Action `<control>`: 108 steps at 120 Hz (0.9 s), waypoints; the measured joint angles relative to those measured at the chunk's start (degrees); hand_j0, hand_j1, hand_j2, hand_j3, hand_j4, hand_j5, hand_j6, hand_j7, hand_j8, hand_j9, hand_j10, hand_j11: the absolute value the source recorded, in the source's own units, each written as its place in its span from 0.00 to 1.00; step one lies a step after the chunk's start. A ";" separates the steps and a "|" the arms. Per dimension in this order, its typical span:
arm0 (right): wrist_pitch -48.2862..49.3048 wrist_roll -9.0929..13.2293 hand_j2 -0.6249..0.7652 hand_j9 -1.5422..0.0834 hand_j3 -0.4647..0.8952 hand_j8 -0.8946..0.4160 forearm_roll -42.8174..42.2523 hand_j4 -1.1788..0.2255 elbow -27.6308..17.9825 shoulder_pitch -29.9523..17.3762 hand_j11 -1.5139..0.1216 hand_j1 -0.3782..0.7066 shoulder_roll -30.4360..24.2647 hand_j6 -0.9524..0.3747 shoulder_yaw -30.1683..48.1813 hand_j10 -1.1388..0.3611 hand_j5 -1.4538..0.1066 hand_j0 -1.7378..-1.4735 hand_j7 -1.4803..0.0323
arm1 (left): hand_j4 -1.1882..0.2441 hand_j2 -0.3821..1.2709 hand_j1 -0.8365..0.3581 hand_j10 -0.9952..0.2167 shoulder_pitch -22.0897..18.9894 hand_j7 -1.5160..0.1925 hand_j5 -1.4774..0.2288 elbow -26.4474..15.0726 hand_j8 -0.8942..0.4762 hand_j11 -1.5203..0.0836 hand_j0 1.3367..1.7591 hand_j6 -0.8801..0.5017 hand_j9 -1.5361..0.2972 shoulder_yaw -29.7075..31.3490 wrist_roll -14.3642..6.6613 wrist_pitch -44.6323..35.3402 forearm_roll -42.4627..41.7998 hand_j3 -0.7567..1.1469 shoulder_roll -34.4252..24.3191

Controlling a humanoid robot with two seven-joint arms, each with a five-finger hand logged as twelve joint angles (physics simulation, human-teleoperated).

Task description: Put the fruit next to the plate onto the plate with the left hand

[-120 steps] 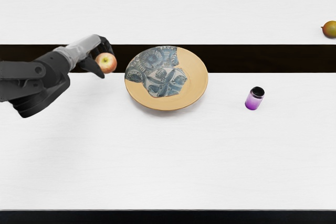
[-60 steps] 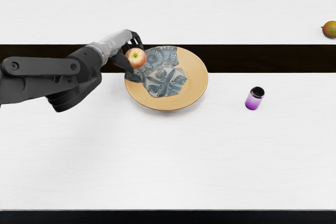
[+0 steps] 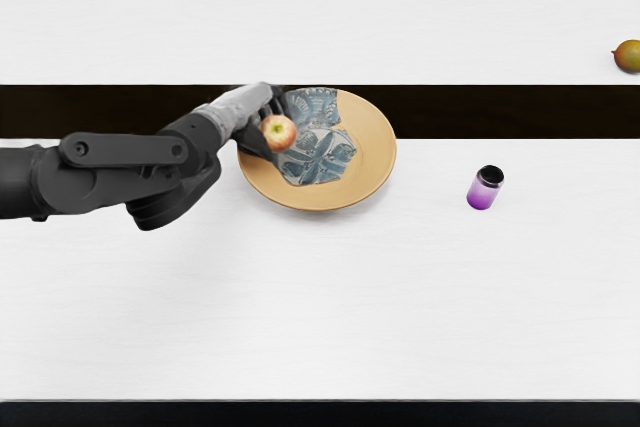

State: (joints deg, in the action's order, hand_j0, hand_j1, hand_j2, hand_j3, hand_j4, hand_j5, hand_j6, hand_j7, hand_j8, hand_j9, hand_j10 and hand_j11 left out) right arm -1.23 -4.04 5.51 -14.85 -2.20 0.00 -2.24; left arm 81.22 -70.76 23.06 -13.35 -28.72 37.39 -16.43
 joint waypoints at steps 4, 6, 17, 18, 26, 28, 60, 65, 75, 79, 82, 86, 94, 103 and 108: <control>0.00 0.00 0.44 0.92 0.34 0.66 0.01 0.82 0.00 0.00 0.90 0.06 0.00 0.69 0.00 0.74 0.90 0.30 0.95 | 0.52 0.48 0.42 0.25 -0.08 0.31 0.27 0.10 0.31 0.34 0.74 0.39 0.31 -0.01 0.04 -0.04 0.02 0.40 0.00; 0.00 0.00 0.44 0.92 0.34 0.66 0.00 0.82 0.00 0.00 0.90 0.06 0.00 0.69 0.00 0.74 0.90 0.30 0.95 | 0.51 0.47 0.43 0.26 -0.09 0.32 0.28 0.16 0.31 0.35 0.74 0.37 0.32 -0.02 0.07 -0.06 0.02 0.40 0.00; 0.00 0.00 0.44 0.92 0.34 0.66 0.00 0.82 0.00 0.00 0.90 0.06 0.00 0.69 0.01 0.74 0.90 0.30 0.95 | 0.51 0.41 0.48 0.34 -0.02 0.41 0.38 0.43 0.32 0.44 0.75 0.35 0.40 -0.13 0.25 -0.04 0.01 0.40 0.08; 0.00 0.00 0.44 0.92 0.34 0.66 -0.01 0.82 0.00 0.00 0.90 0.06 0.00 0.69 0.01 0.74 0.90 0.30 0.95 | 0.51 0.41 0.48 0.34 -0.01 0.41 0.38 0.44 0.32 0.45 0.75 0.35 0.40 -0.15 0.26 0.06 0.02 0.40 0.09; 0.00 0.00 0.44 0.92 0.34 0.66 -0.01 0.82 0.00 0.00 0.90 0.06 0.00 0.69 0.01 0.74 0.90 0.30 0.95 | 0.52 0.37 0.52 0.39 0.03 0.46 0.44 0.53 0.34 0.50 0.75 0.35 0.45 -0.39 0.31 0.95 0.02 0.40 0.09; 0.00 0.00 0.44 0.92 0.34 0.66 -0.01 0.82 0.00 0.00 0.90 0.06 0.00 0.69 0.01 0.74 0.90 0.30 0.95 | 0.53 0.36 0.53 0.40 0.07 0.47 0.45 0.54 0.34 0.51 0.75 0.35 0.46 -0.47 0.32 1.13 0.03 0.40 0.09; 0.00 0.00 0.44 0.92 0.34 0.66 0.01 0.82 0.00 0.00 0.90 0.06 0.00 0.69 0.01 0.74 0.90 0.30 0.95 | 0.60 0.29 0.66 0.54 2.01 0.62 0.60 -1.07 0.42 0.66 0.76 0.41 0.59 -3.46 0.34 4.65 0.03 0.40 -2.75; 0.00 0.00 0.44 0.92 0.34 0.66 0.02 0.82 0.00 0.00 0.90 0.06 0.00 0.69 0.00 0.74 0.90 0.30 0.95 | 0.61 0.29 0.68 0.55 1.92 0.63 0.61 -1.55 0.43 0.68 0.76 0.42 0.60 -4.86 0.34 9.56 0.01 0.40 -5.28; 0.00 0.00 0.44 0.92 0.34 0.66 0.02 0.82 0.00 0.00 0.90 0.06 0.00 0.69 -0.01 0.74 0.90 0.30 0.95 | 0.63 0.28 0.70 0.57 1.77 0.66 0.63 -3.25 0.44 0.70 0.76 0.43 0.62 -7.30 0.34 19.51 -0.06 0.40 -12.32; 0.00 0.00 0.44 0.92 0.34 0.66 0.01 0.82 0.00 0.00 0.90 0.06 0.00 0.69 -0.01 0.74 0.90 0.30 0.95 | 0.63 0.28 0.71 0.58 1.82 0.66 0.64 -4.40 0.45 0.71 0.76 0.44 0.63 -8.04 0.34 22.88 -0.08 0.40 -15.74; 0.00 0.00 0.44 0.92 0.34 0.66 0.00 0.82 0.00 0.00 0.90 0.06 0.00 0.69 0.00 0.74 0.90 0.30 0.95 | 0.63 0.27 0.71 0.58 1.84 0.67 0.64 -5.42 0.45 0.71 0.76 0.44 0.63 -8.70 0.34 25.39 -0.09 0.40 -18.27; 0.00 0.00 0.44 0.92 0.34 0.66 0.00 0.82 0.00 0.00 0.90 0.06 0.00 0.69 0.00 0.74 0.90 0.30 0.95 | 0.64 0.27 0.72 0.59 1.84 0.67 0.65 -6.68 0.45 0.72 0.76 0.44 0.64 -9.45 0.34 28.81 -0.08 0.40 -21.03; 0.00 0.00 0.44 0.92 0.34 0.66 0.01 0.82 0.00 0.00 0.90 0.06 0.00 0.69 0.00 0.74 0.90 0.30 0.95 | 0.64 0.27 0.72 0.60 1.76 0.68 0.66 -9.10 0.46 0.73 0.76 0.45 0.64 -10.64 0.34 35.57 -1.03 0.40 -28.29; 0.00 0.00 0.44 0.92 0.34 0.66 0.00 0.82 0.00 0.00 0.90 0.06 0.00 0.69 -0.01 0.74 0.90 0.30 0.95 | 0.65 0.27 0.73 0.60 1.75 0.69 0.66 -11.01 0.46 0.73 0.76 0.45 0.65 -11.37 0.34 40.17 -3.82 0.40 -31.66; 0.00 0.00 0.44 0.92 0.34 0.66 0.00 0.82 0.00 0.00 0.90 0.06 0.00 0.69 -0.01 0.74 0.90 0.30 0.95 | 0.65 0.27 0.73 0.60 1.75 0.69 0.67 -11.77 0.46 0.74 0.76 0.45 0.65 -11.66 0.34 41.67 -5.24 0.40 -32.75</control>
State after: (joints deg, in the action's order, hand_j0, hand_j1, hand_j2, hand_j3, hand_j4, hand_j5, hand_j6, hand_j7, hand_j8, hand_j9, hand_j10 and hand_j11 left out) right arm -1.23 -4.04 5.52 -14.85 -2.20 0.00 -2.24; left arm 82.97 -82.52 11.40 -13.01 12.95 32.15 -49.18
